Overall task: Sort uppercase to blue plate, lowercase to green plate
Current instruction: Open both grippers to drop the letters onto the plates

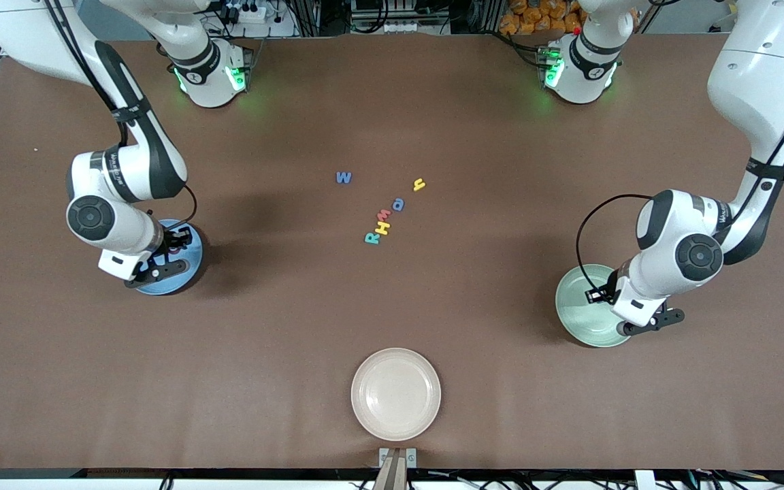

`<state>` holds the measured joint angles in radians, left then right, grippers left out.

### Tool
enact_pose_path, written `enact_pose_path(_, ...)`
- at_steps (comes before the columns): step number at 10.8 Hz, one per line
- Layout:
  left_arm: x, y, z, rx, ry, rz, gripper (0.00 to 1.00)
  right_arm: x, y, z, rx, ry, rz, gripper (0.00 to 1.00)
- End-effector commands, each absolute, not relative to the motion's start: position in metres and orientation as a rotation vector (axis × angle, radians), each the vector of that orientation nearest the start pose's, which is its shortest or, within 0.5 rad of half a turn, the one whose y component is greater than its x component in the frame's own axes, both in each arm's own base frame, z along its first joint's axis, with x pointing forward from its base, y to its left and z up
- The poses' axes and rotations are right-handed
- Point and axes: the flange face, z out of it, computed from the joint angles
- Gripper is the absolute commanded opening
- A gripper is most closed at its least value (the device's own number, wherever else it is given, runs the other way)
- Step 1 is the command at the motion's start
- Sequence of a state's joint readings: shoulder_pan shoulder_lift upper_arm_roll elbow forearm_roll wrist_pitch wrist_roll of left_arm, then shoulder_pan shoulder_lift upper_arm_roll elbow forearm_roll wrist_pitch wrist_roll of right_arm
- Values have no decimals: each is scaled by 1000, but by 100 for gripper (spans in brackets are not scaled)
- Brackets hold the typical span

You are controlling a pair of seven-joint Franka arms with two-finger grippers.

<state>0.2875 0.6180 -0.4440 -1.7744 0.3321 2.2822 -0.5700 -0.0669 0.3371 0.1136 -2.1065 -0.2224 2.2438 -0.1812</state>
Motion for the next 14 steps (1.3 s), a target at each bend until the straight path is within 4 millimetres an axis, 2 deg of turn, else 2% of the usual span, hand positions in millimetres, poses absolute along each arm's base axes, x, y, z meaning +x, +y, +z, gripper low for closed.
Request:
enact_pose_path(1, 657, -72, 243, -3127, -380, 31, 88, 554, 6, 218, -3141, -666, 340, 29)
enact_pose_path(2, 658, -72, 249, -3126, -376, 16, 100, 553, -1, 215, -3135, -681, 347, 29)
enact_pose_path(5, 655, -89, 280, -3112, -351, -16, 100, 542, -8, 204, -3118, -686, 394, 33)
enact_pose_path(6, 651, -99, 289, -3113, -338, 4, 100, 542, -8, 202, -3114, -673, 397, 41)
enact_pose_path(7, 645, -113, 301, -3116, -308, 15, 100, 541, -8, 201, -3110, -664, 400, 63)
enact_pose_path(8, 637, -124, 319, -3104, -267, 19, 100, 542, -8, 201, -3108, -654, 396, 77)
enact_pose_path(10, 622, -158, 346, -3102, -178, 28, 100, 541, -7, 202, -3102, -637, 405, 92)
enact_pose_path(11, 610, -183, 358, -3101, -134, 45, 100, 541, -7, 203, -3099, -627, 404, 93)
enact_pose_path(12, 596, -209, 367, -3100, -160, 52, 100, 541, -7, 209, -3098, -617, 413, 93)
enact_pose_path(14, 565, -259, 372, -3112, -187, 69, 100, 541, -4, 221, -3065, -540, 445, 93)
